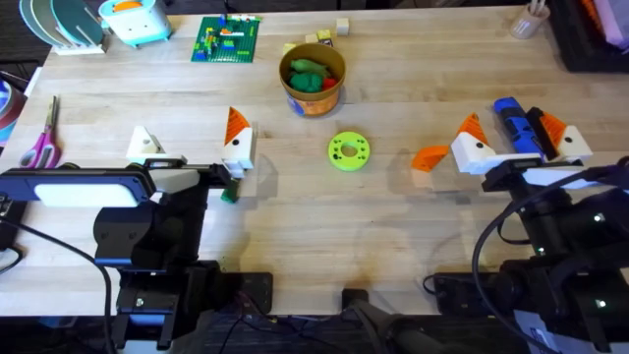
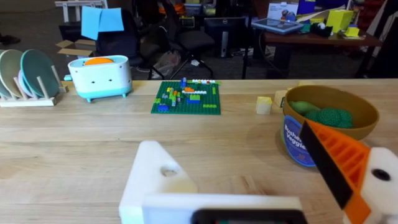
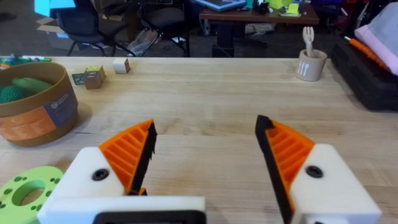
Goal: Pick up the gripper from the table and insert it into the empty holder that is missing its gripper. Then pick up a screw, insert it into the mounting hole, and use the screwdriver to tighten it. Finally, clean up the table by picking up the vegetable and placing it into the bucket.
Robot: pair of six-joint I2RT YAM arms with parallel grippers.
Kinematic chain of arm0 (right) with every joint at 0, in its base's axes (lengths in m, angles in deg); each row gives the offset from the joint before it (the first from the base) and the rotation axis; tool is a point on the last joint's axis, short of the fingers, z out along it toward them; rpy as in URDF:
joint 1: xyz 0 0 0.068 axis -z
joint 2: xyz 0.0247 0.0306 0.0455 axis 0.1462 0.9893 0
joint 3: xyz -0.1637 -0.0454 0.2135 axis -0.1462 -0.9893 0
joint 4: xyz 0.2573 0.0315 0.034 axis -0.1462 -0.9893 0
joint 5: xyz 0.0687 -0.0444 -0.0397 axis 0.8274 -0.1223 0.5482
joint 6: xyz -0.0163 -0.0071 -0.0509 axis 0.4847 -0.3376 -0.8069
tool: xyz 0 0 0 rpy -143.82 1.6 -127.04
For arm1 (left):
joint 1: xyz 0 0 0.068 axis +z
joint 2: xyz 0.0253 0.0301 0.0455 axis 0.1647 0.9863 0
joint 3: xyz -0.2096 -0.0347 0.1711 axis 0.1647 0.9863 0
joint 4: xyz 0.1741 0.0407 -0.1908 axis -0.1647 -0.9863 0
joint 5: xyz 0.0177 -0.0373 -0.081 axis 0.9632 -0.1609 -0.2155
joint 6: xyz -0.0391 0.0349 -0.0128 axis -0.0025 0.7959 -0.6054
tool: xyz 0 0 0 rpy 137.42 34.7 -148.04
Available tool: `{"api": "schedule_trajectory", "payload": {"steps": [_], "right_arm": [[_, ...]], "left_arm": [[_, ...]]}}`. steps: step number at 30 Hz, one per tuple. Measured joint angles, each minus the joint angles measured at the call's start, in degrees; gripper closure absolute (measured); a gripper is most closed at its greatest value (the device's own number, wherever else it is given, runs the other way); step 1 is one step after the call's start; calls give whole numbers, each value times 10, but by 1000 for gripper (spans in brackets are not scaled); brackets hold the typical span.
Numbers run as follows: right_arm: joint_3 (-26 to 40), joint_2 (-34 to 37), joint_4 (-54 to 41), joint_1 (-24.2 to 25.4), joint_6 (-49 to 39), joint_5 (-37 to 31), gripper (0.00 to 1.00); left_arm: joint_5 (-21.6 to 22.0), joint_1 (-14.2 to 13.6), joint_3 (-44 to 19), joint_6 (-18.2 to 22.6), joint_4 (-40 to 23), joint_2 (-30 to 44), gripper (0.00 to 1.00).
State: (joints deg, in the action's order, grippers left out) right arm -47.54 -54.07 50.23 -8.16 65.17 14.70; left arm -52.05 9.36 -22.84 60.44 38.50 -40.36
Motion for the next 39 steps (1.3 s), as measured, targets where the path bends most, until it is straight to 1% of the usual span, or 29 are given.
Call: {"api": "schedule_trajectory", "payload": {"steps": [8, 11, 12, 14, 17, 18, 21, 26, 28, 30, 32, 35, 39], "right_arm": [[2, 1, -12, -1, 0, -1, 12], [2, 1, -10, -1, -1, -3, 11], [2, 1, -12, -1, -1, -6, 11], [19, 1, -48, -1, -2, -9, 11], [66, 5, -158, -2, -2, -15, 11], [88, 13, -201, -2, -2, -21, 10], [166, 55, -282, -1, -2, -33, 10], [330, 149, -365, -1, -2, -45, 10], [387, 195, -403, -2, -2, -46, 10], [426, 233, -431, -1, -2, -46, 10], [454, 268, -446, -1, -2, -46, 10], [474, 299, -447, -1, -2, -46, 10], [476, 305, -449, -1, -2, -46, 10]], "left_arm": [[0, 0, 0, 0, 0, 0, 9], [0, 0, 0, -9, 0, 0, 10], [0, 0, -2, -16, -4, 0, 10], [0, 0, -20, -32, -41, 1, 9], [0, 0, -93, -52, -140, 18, 9], [0, 0, -124, -57, -174, 31, 9], [-1, 0, -231, -69, -272, 88, 9], [-4, 0, -422, -80, -469, 243, 8], [-11, 0, -487, -82, -529, 316, 9], [-17, 0, -529, -83, -554, 372, 9], [-20, 0, -555, -83, -567, 419, 9], [-26, 0, -564, -85, -577, 471, 8], [-31, 0, -564, -86, -586, 520, 7]]}}
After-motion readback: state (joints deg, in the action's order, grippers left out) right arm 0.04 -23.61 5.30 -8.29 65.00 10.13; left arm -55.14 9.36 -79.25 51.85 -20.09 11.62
